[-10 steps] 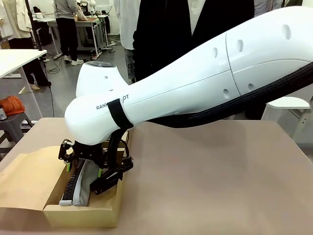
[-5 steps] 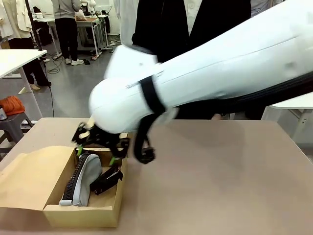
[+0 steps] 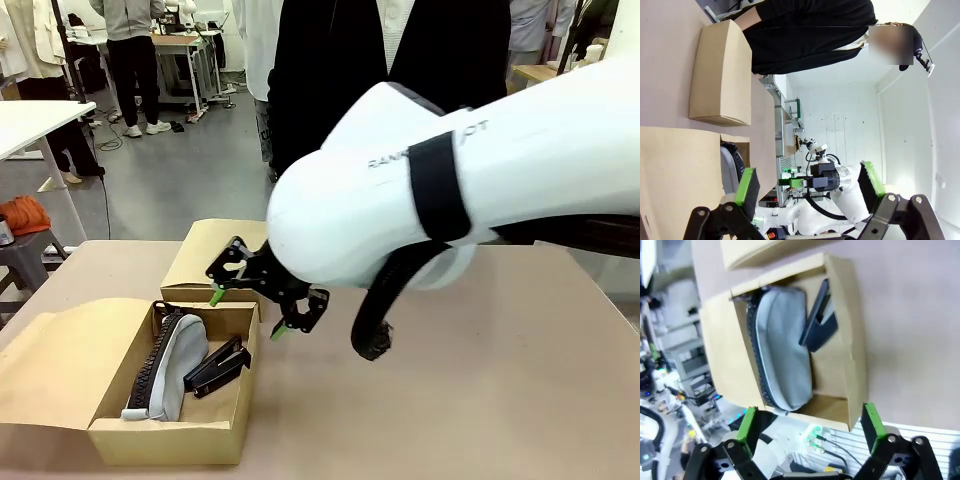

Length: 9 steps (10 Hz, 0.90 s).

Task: Place items inside the box.
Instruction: Pick up a Pencil pouch or Stapler and place it inside the Mailer Box closest to the robot.

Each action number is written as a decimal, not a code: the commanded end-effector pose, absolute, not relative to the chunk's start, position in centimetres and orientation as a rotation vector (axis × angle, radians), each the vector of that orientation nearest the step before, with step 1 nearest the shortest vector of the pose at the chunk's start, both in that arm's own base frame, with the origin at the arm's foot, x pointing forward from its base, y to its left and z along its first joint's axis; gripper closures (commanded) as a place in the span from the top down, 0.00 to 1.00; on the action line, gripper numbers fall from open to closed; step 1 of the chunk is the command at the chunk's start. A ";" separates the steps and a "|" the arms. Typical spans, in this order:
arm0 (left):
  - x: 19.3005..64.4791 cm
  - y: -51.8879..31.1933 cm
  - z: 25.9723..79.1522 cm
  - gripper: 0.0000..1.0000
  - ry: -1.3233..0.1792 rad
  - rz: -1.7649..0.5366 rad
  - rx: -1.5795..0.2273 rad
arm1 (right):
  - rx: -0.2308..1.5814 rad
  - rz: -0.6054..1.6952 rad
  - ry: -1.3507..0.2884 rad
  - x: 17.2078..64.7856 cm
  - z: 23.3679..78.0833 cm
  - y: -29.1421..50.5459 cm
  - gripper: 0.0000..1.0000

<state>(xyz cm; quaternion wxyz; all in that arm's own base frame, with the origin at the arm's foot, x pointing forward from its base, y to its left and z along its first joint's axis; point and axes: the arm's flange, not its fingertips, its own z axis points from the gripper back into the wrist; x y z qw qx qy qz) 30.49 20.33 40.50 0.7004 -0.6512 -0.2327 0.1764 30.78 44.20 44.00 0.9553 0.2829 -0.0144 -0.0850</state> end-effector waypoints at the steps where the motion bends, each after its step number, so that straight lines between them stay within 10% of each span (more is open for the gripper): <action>1: 30.3 20.3 40.6 1.00 -0.533 0.375 -1.457 | 0.581 -0.204 -0.030 30.1 44.3 42.9 1.00; 9: 30.3 20.3 40.6 1.00 -0.533 0.375 -1.457 | 1.515 -0.329 0.257 31.8 43.9 8.7 1.00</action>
